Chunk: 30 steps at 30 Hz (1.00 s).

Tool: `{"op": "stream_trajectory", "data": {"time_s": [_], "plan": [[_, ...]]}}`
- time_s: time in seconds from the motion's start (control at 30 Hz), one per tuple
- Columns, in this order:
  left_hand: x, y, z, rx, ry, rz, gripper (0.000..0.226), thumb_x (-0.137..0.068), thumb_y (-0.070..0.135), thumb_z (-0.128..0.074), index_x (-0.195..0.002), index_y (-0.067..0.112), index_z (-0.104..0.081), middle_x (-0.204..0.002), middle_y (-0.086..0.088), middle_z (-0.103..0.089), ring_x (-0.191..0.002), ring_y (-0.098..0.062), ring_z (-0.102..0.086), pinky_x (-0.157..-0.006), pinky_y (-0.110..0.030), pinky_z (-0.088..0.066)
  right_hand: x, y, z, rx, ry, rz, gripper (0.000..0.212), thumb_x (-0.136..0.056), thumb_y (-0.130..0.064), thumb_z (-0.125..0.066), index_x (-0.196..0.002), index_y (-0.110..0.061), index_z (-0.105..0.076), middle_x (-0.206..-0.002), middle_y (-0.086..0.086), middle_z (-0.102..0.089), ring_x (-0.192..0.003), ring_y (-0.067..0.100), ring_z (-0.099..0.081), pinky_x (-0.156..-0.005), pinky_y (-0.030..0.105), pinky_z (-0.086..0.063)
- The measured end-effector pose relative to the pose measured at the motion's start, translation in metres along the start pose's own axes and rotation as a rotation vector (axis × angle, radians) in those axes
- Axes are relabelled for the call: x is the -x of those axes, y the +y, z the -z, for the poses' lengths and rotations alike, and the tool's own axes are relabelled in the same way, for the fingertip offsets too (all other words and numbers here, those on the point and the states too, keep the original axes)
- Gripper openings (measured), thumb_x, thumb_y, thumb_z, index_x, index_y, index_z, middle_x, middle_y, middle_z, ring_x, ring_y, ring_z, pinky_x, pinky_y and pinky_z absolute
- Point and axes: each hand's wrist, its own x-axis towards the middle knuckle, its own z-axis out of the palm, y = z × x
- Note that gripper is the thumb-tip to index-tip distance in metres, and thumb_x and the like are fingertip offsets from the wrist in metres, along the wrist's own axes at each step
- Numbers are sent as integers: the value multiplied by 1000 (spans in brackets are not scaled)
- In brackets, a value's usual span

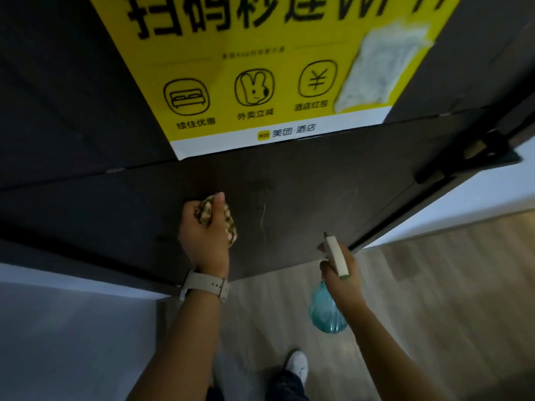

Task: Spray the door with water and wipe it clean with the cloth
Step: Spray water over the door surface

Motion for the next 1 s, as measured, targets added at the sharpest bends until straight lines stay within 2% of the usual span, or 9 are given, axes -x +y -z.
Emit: {"op": "stream_trajectory", "data": {"time_s": [0.17, 0.3, 0.47, 0.57, 0.63, 0.7, 0.77, 0.87, 1.0], "plan": [[1, 1, -3, 10, 1, 56, 24, -90, 41, -68, -94, 19, -59, -90, 0, -63, -87, -17, -60, -79, -30, -49, -16, -50, 37, -8, 117, 139, 32, -89, 6, -58, -107, -21, -55, -93, -6, -59, -81, 7, -61, -67, 9, -52], [1, -2, -5, 26, 11, 68, 25, -91, 40, -67, -97, 16, -61, -93, -1, -63, -89, -18, -60, -79, -29, -47, -33, -59, 45, -3, 160, 145, 28, -91, 1, -59, -108, -20, -53, -92, -2, -58, -79, 3, -59, -63, 4, -49], [3, 3, -4, 44, -8, 89, 23, -92, 38, -67, -98, 17, -59, -95, 1, -62, -89, -14, -58, -77, -25, -44, -47, -57, 45, -64, 208, 65, 12, -94, -6, -59, -97, -17, -57, -85, 0, -59, -75, 13, -61, -62, 16, -51], [3, 4, -4, 41, -6, 90, 24, -92, 38, -67, -99, 17, -59, -95, 1, -62, -89, -14, -58, -77, -24, -42, -50, -51, 43, -83, 202, 28, 20, -95, -8, -60, -89, -26, -51, -80, -2, -56, -70, 14, -59, -61, 19, -51], [3, 4, -4, 31, 1, 86, 26, -92, 39, -66, -100, 15, -60, -96, 0, -62, -90, -15, -59, -76, -23, -42, -50, -42, 44, -72, 151, -10, 13, -95, -9, -59, -101, -19, -56, -88, 0, -60, -76, 15, -61, -62, 18, -50], [4, 4, -6, 31, 4, 89, 27, -92, 39, -65, -102, 15, -60, -95, 2, -62, -87, -12, -58, -73, -21, -43, -51, -30, 44, -45, 99, -54, 26, -94, -6, -57, -119, -11, -56, -105, 2, -63, -88, 16, -62, -68, 17, -50], [6, 3, -9, 44, -7, 94, 28, -93, 37, -64, -104, 11, -61, -93, 3, -61, -81, -5, -57, -68, -12, -42, -51, -15, 43, -42, 89, -108, 37, -92, -3, -59, -128, -9, -53, -114, 4, -63, -99, 22, -62, -78, 28, -55], [8, -5, -14, 54, -23, 103, 27, -93, 37, -65, -102, 12, -61, -90, 4, -62, -81, -6, -58, -68, -13, -43, -53, 11, 35, -24, 63, -228, 43, -91, -5, -61, -131, -13, -49, -118, 4, -59, -109, 27, -59, -95, 47, -53], [9, -10, -21, 60, 11, 120, 21, -93, 35, -66, -92, 15, -57, -81, 14, -59, -71, 10, -57, -63, -6, -42, -64, 45, 18, 29, -15, -306, 42, -90, -3, -61, -130, -13, -51, -120, 9, -61, -108, 32, -61, -95, 52, -52]]}}
